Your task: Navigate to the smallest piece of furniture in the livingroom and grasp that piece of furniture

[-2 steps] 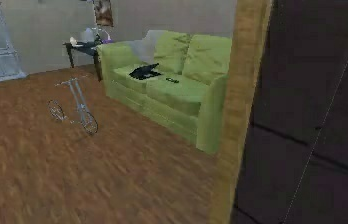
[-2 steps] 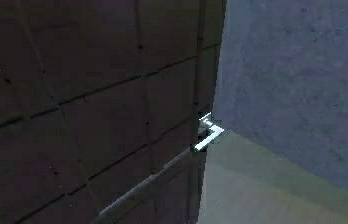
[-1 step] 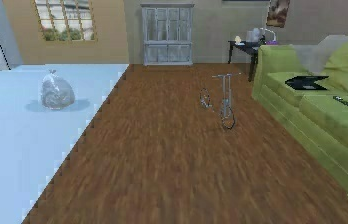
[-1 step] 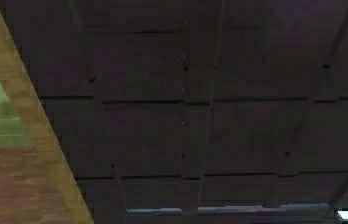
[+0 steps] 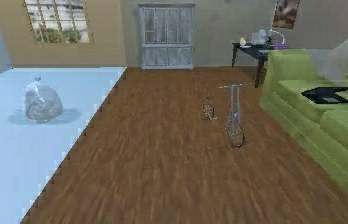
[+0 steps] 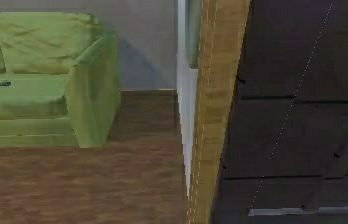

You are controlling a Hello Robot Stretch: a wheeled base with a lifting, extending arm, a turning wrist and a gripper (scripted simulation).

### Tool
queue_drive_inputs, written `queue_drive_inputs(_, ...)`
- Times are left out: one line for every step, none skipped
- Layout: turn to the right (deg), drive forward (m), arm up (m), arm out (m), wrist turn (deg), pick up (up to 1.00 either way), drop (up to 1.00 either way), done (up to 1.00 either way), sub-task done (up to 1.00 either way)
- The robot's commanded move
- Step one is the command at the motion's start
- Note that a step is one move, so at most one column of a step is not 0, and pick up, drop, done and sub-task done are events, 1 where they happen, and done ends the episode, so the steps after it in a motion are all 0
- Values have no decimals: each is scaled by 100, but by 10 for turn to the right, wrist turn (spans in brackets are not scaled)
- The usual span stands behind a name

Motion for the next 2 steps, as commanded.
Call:
queue_drive_inputs(450, 0, 0, 0, 0, 0, 0, 0, 0)
queue_drive_inputs(210, 0, 0, 0, 0, 0, 0, 0, 0)
